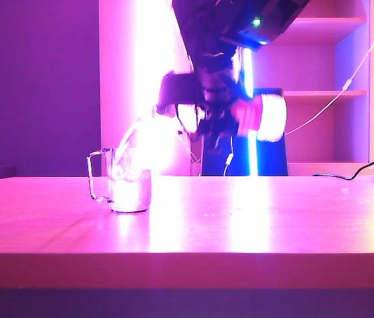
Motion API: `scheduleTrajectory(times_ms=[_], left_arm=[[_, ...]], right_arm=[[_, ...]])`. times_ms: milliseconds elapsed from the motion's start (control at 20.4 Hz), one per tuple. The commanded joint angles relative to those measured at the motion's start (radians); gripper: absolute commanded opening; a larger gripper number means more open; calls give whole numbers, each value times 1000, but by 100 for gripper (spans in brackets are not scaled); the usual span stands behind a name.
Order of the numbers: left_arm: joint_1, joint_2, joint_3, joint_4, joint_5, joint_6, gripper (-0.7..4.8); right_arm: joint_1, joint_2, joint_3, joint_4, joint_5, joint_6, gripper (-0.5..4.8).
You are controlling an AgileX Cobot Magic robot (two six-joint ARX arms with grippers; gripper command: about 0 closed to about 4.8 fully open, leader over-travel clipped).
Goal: Pick up the mineral water bottle on the table and pour water into the mug until it's half full.
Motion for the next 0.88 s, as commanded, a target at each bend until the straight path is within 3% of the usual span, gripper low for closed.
scheduleTrajectory(times_ms=[49, 246, 442, 639, 835, 884], left_arm=[[0, -2, 5, 12, 0, 3, -5], [0, -2, 5, 12, -3, 4, -5], [0, -2, 5, 12, -3, 4, -5], [0, -2, 5, 12, -3, 4, -5], [0, -2, 5, 12, -3, 4, -5], [0, -2, 5, 13, -3, 4, -5]], right_arm=[[-2, -13, 2, -101, -78, 446, 243], [-45, -14, -52, 33, -257, 830, 257], [-94, -14, -185, 353, -405, 1056, 257], [-123, -12, -337, 686, -471, 1150, 257], [-140, 21, -423, 840, -517, 1164, 258], [-142, 21, -435, 845, -520, 1164, 280]])
